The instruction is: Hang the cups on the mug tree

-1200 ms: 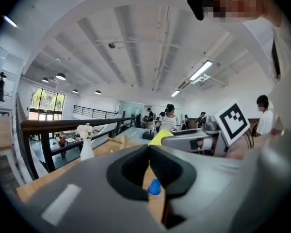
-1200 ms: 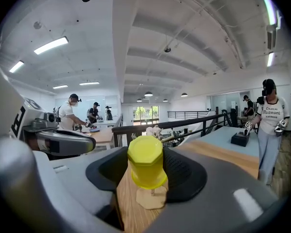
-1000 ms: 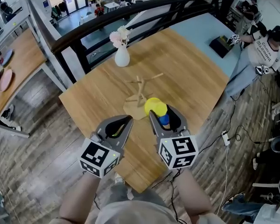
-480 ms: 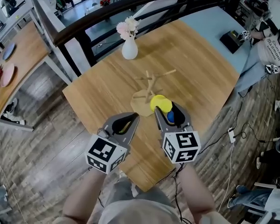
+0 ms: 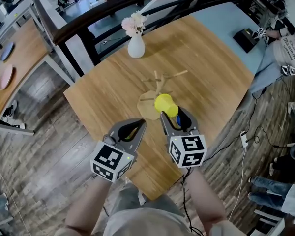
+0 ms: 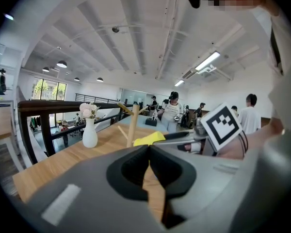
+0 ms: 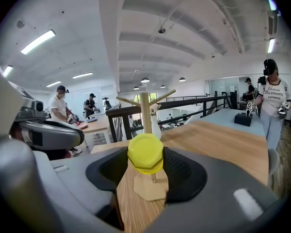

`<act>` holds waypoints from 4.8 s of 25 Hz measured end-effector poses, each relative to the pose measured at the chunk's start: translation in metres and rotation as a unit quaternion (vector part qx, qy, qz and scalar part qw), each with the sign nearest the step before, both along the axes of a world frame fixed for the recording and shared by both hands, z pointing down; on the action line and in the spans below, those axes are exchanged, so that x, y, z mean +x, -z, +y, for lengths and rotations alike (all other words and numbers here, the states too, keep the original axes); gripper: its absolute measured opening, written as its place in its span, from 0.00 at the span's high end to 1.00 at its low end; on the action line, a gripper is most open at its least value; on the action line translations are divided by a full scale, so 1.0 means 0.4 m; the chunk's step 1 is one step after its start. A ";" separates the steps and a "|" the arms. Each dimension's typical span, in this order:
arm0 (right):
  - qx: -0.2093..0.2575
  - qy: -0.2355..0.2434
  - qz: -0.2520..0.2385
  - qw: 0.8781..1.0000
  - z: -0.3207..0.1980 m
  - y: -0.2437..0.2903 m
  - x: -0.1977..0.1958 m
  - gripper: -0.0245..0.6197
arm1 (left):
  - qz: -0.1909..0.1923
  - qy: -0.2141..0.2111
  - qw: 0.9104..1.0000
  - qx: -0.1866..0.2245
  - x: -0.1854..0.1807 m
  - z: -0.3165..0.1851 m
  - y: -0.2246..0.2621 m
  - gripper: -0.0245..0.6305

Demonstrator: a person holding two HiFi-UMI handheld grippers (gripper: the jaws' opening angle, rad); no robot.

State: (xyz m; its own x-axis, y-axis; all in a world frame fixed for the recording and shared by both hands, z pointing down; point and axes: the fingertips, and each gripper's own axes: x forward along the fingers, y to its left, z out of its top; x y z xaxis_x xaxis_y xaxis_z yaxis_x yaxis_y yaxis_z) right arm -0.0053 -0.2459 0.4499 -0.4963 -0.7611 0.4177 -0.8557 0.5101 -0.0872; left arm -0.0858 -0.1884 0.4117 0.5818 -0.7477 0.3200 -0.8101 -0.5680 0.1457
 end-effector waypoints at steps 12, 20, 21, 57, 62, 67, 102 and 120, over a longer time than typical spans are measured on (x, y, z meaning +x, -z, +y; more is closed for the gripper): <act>-0.021 0.003 0.022 1.000 -0.005 -0.063 -0.009 0.60 | -0.005 -0.001 1.000 -0.009 -0.006 -0.002 -0.033 0.96; -0.020 0.006 0.015 1.000 0.033 -0.030 -0.007 0.57 | -0.011 0.005 1.000 -0.008 -0.011 0.023 -0.008 0.96; -0.016 0.005 0.013 1.000 0.040 -0.016 -0.004 0.57 | -0.013 0.005 1.000 -0.005 -0.010 0.027 0.001 0.96; 0.085 0.055 -0.048 0.994 0.497 0.391 0.102 0.91 | 0.024 0.002 0.995 0.093 0.037 0.375 0.304 0.96; 0.061 0.059 -0.049 0.995 0.537 0.340 0.113 0.96 | 0.016 -0.005 0.997 0.081 0.049 0.409 0.275 0.96; 0.044 0.065 -0.045 0.996 0.559 0.313 0.104 0.96 | 0.006 -0.008 0.997 0.071 0.047 0.426 0.254 0.96; 0.005 0.127 -0.057 0.990 0.388 0.121 -0.121 0.96 | -0.073 0.031 0.995 0.052 -0.122 0.259 -0.016 0.70; -0.004 0.130 -0.028 0.991 0.316 -0.124 -0.154 0.96 | -0.084 0.047 0.995 0.000 -0.188 0.194 -0.333 0.60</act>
State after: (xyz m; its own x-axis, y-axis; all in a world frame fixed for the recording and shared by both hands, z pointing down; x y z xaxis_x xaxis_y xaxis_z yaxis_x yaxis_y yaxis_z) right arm -0.0667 -0.1196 0.4997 -0.6970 -0.6015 0.3903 -0.6898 0.7111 -0.1360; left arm -0.1612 -0.1110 0.5447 0.4482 -0.7958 0.4072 -0.8722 -0.4891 0.0041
